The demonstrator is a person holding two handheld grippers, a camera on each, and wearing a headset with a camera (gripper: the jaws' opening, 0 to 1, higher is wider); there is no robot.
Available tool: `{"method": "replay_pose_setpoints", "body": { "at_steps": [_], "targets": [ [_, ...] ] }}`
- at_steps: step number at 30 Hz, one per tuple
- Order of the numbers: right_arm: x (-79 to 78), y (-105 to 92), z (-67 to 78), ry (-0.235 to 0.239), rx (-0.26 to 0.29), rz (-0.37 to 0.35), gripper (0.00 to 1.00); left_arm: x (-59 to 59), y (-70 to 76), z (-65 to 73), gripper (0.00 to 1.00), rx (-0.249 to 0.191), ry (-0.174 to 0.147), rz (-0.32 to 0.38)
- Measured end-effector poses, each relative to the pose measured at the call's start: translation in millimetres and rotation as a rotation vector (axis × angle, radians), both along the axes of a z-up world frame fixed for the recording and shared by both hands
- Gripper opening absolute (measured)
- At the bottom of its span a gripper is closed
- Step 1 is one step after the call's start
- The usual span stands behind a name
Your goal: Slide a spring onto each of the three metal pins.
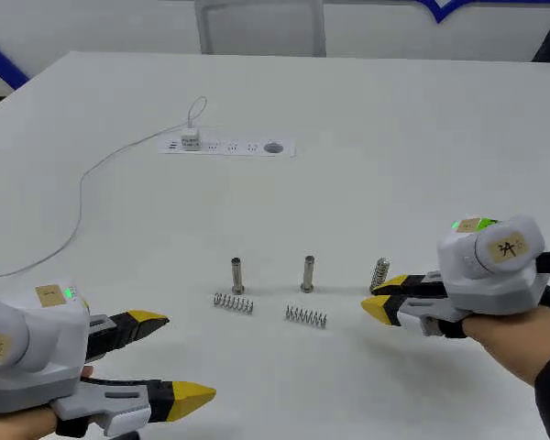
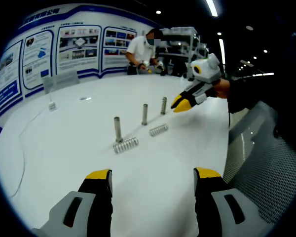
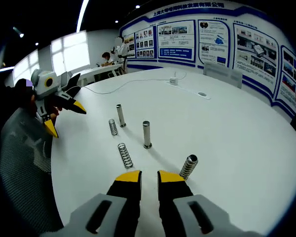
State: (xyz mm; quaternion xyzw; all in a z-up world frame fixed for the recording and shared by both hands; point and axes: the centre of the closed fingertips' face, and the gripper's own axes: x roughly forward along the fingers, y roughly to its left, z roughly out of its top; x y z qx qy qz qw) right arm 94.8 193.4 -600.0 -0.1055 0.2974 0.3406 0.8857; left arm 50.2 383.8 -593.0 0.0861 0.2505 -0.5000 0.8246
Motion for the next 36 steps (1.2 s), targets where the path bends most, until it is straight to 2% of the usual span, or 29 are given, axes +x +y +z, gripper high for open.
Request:
{"method": "replay_pose_setpoints", "body": {
  "at_steps": [11,19,23,28,36],
  "targets": [
    [3.0,45.8,5.9,-0.010,-0.041,0.154,0.14,0.7,0.6,-0.6,0.68,0.002,0.000,0.001],
    [6.4,70.7,-3.9,0.016,-0.096,0.245,0.16,1.8,1.4,-1.3,0.68,0.002,0.000,0.004],
    [9.3,79.5,-9.3,0.017,-0.142,0.285,0.16,1.7,1.4,-1.2,0.68,0.003,0.000,0.005],
    [12.1,87.2,-21.2,0.049,-0.195,0.326,0.17,1.2,1.5,-1.1,0.68,0.004,0.000,0.005],
    [18.2,91.4,-31.3,0.081,-0.234,0.351,0.17,1.5,2.5,-1.1,0.68,0.003,0.001,0.008]
  ]
}}
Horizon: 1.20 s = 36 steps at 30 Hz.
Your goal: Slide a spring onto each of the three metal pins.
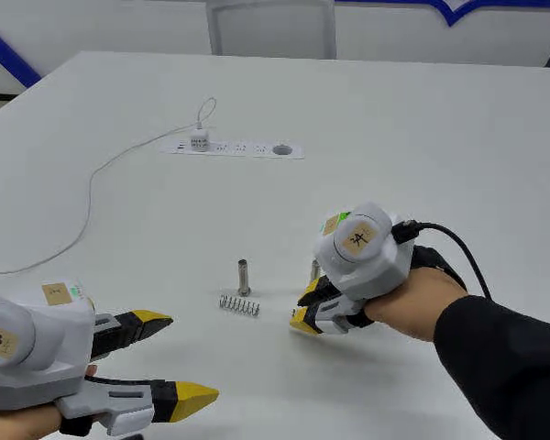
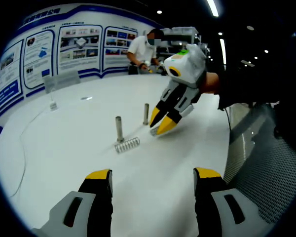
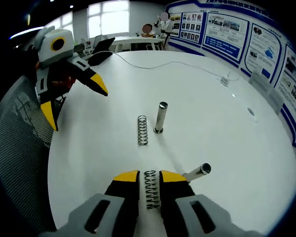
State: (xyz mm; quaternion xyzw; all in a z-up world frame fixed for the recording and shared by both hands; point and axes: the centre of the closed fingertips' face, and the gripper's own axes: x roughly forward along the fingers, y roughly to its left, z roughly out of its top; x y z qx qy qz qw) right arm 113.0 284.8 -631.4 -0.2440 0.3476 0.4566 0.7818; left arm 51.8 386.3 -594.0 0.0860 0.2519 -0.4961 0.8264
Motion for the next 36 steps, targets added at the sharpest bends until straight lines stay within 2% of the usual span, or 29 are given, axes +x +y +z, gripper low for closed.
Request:
{"method": "replay_pose_setpoints", "body": {
  "at_steps": [11,16,36],
  "targets": [
    [-0.7,-0.2,-8.9,0.038,-0.039,0.024,0.14,-0.1,-0.5,1.0,0.68,-0.002,0.000,0.004],
    [-3.8,-0.4,-9.4,0.047,-0.037,0.030,0.12,-0.8,-1.0,1.8,0.68,-0.003,-0.001,0.004],
    [-8.2,-18.4,24.4,-0.024,0.068,-0.058,0.12,-2.0,-2.1,1.6,0.68,0.001,-0.003,-0.006]
  ]
}}
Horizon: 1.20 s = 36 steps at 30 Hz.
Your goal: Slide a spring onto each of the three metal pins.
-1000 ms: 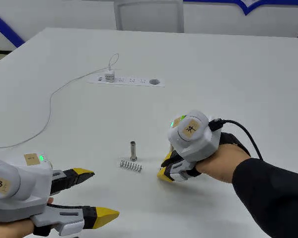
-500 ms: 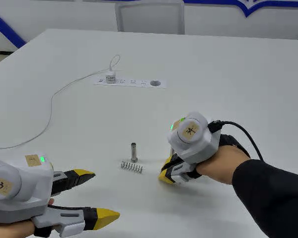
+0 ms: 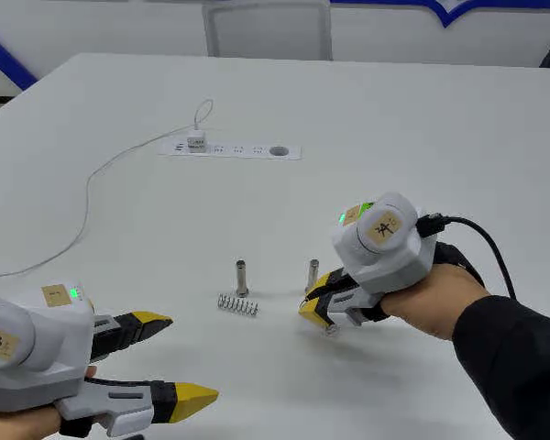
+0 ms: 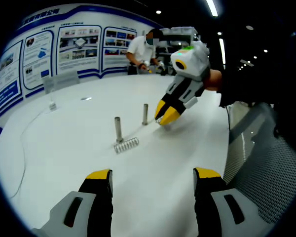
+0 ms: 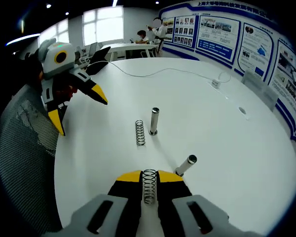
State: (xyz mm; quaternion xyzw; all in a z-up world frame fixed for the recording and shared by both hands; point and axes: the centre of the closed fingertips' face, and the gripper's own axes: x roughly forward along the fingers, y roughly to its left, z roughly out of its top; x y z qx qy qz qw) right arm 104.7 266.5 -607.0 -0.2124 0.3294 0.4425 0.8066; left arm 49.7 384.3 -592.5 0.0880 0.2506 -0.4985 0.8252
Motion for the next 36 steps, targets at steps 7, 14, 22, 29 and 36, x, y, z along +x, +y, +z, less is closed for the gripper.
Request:
{"method": "replay_pose_setpoints", "body": {
  "at_steps": [7,14,22,29,36],
  "targets": [
    [0.8,-7.1,7.3,-0.012,0.030,-0.033,0.12,0.5,0.4,-0.1,0.68,0.000,-0.001,-0.001],
    [1.5,-10.8,14.3,-0.018,0.061,-0.060,0.12,1.1,1.1,-0.5,0.68,0.001,-0.001,-0.001],
    [1.9,-12.7,27.9,-0.036,0.082,-0.074,0.12,1.3,1.6,-1.0,0.68,0.003,-0.001,-0.002],
    [4.8,-12.2,48.0,-0.069,0.103,-0.080,0.12,1.2,1.5,-1.5,0.68,0.004,-0.001,-0.004],
    [14.6,-12.4,68.6,-0.109,0.125,-0.089,0.12,1.4,1.5,-1.1,0.68,0.004,-0.002,-0.003]
  ]
}}
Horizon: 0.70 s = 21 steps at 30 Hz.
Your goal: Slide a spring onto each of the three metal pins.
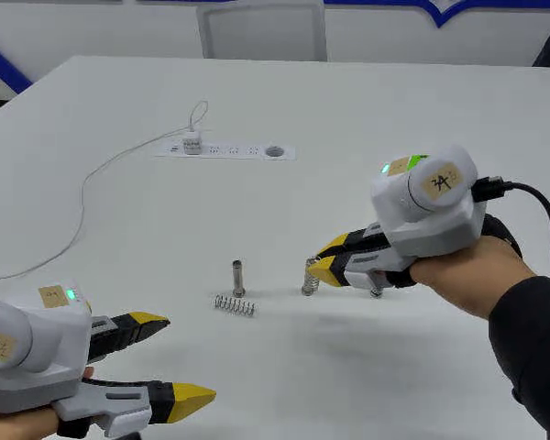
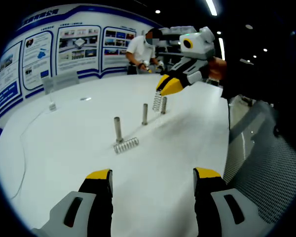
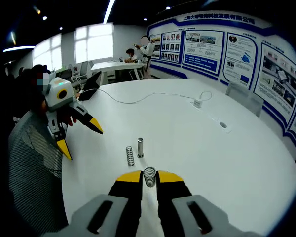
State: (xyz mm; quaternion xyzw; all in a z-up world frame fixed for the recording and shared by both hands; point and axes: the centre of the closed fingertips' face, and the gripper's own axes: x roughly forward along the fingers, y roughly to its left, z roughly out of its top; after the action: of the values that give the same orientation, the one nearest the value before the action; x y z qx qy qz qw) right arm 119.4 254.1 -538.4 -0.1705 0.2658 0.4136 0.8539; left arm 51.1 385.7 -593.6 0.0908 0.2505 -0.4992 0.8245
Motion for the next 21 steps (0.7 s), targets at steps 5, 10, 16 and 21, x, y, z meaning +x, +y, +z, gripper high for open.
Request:
{"method": "replay_pose_setpoints", "body": {
  "at_steps": [5,10,16,21],
  "targets": [
    [9.4,-1.8,10.6,-0.020,0.006,-0.012,0.12,0.3,0.5,-0.3,0.68,0.001,0.000,0.002],
    [19.2,-3.0,14.3,-0.033,0.009,-0.024,0.12,0.1,0.0,0.5,0.68,0.000,-0.001,0.003],
    [25.7,-3.9,8.4,-0.018,0.012,-0.037,0.12,-0.4,-0.6,1.1,0.68,-0.002,0.000,0.005],
    [26.9,-3.8,4.6,-0.006,0.008,-0.038,0.12,-0.7,-0.7,1.0,0.68,-0.001,0.000,0.006]
  ]
}}
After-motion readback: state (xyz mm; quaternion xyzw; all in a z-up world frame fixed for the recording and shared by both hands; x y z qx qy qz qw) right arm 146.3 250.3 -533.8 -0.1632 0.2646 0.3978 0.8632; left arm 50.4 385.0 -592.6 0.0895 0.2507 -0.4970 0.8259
